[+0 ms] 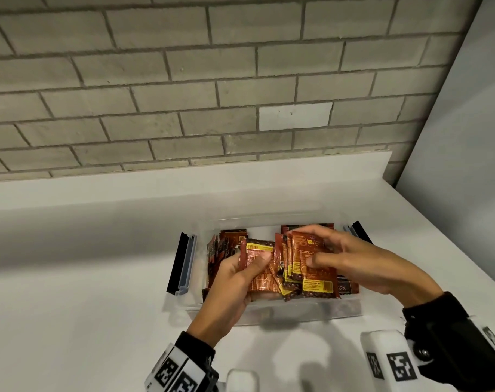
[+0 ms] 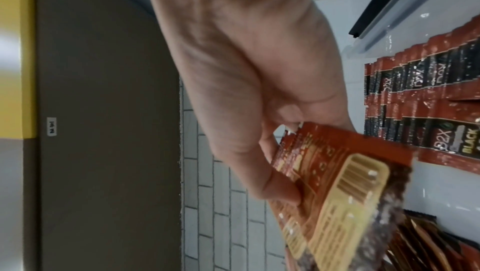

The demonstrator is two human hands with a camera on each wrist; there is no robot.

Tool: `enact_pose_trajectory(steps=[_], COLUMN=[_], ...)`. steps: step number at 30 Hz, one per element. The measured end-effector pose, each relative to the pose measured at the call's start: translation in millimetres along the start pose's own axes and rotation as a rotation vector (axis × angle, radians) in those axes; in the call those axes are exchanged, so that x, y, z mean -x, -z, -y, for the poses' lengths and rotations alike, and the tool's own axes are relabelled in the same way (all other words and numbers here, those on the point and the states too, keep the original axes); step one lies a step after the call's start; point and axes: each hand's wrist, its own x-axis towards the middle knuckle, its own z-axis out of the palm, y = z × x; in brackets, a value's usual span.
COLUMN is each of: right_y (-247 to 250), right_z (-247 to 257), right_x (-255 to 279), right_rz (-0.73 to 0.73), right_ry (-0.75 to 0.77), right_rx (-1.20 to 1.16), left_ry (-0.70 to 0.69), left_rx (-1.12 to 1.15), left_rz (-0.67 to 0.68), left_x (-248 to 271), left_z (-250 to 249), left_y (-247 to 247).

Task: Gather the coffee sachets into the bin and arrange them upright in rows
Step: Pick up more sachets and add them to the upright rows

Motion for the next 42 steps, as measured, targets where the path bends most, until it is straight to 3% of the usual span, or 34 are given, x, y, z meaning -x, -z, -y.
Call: enact_pose_trajectory(steps=[6, 12, 17, 20, 28, 37, 42], right_y=[-10, -17, -11, -9, -20, -34, -41], right_z=[0, -8, -10, -12, -18, -17, -18], right_x=[-2, -6, -7, -8, -14, -12, -10], right_rz=[0.074, 0.039, 0.013, -0.033, -0.112, -0.089, -0.049], right_ry=[-0.016, 0.022, 0.002, -0.025, -0.079, 0.057, 0.123], right_rx=[0.074, 0.060, 0.013, -0.120, -0.350, -0.208, -0.186], left_ry=[-0.054, 0.067, 0.162, 0.115, -0.019, 0.023, 0.135], left_rx=[-0.104, -0.212, 0.003, 0.043, 0.205, 0.332, 0.295], left_rz=[-0.101, 0.055, 0.078, 0.073, -0.115, -0.167, -0.095], left_x=[-5, 2, 3, 2, 3, 3, 6], left_z=[3, 3, -3, -3, -1, 2, 1], left_y=[-2, -9, -12, -11, -22, -28, -30])
